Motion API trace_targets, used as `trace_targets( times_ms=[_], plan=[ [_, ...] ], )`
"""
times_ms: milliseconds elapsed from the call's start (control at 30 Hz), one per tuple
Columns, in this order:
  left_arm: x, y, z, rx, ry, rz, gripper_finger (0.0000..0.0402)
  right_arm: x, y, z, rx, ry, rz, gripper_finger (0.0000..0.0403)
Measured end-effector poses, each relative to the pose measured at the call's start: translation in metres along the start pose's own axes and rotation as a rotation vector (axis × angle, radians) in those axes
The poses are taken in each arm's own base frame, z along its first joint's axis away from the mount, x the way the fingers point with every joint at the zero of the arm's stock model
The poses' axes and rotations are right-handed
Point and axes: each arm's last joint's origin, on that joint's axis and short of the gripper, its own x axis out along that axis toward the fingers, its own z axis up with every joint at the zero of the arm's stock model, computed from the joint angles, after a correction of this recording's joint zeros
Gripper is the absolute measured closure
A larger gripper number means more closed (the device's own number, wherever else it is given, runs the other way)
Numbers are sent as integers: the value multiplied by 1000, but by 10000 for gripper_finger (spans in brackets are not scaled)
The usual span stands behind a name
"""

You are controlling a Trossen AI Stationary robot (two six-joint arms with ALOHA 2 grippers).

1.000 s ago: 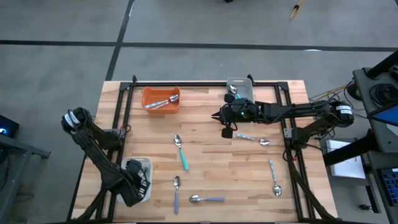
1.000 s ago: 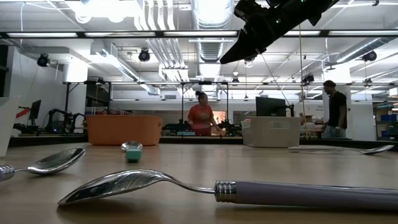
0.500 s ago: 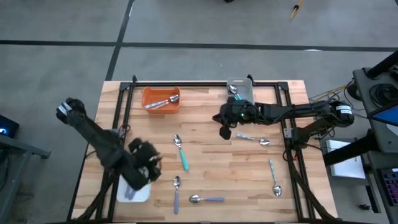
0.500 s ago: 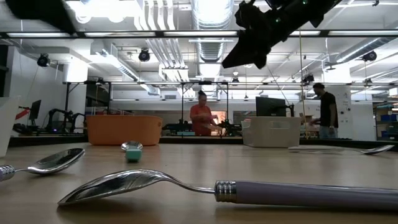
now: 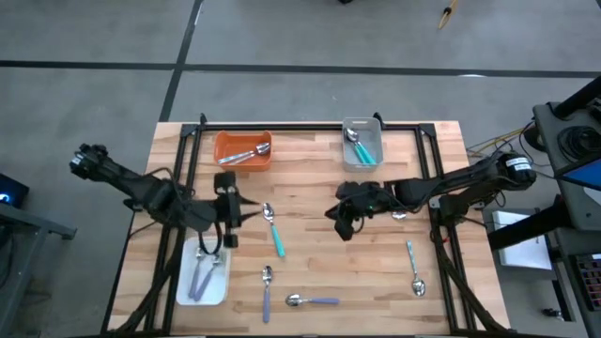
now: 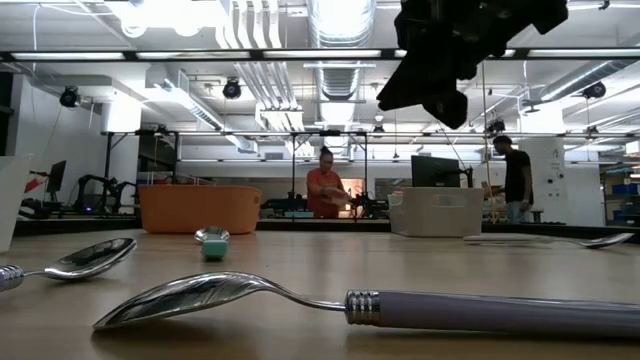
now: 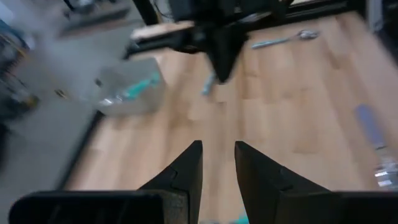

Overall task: Sort silverware by color (type)
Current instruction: Put the top blue patterned spoon into the orange bin

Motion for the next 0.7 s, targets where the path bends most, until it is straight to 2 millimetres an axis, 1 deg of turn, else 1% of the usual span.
trace_targets(
  times_ms=[67, 233, 333, 467, 600, 700],
  plan=[
    [0, 8, 1, 73, -5, 53, 326, 0, 5, -3, 36, 8, 11, 374],
    [6, 26, 3, 223, -6, 259, 326, -1, 10, -8, 133, 20, 18, 374],
    [14, 35, 3, 290, -5, 300, 326, -2, 8, -9, 190, 60, -18, 374],
    [31, 49, -3, 286, -47, 298, 326, -7, 6, -10, 233, 143, -103, 374],
    [48, 66, -19, 259, -80, 265, 326, -13, 2, -10, 266, 216, -201, 374],
    [59, 79, -31, 218, -109, 277, 326, -18, -4, -9, 282, 273, -280, 374]
  ],
)
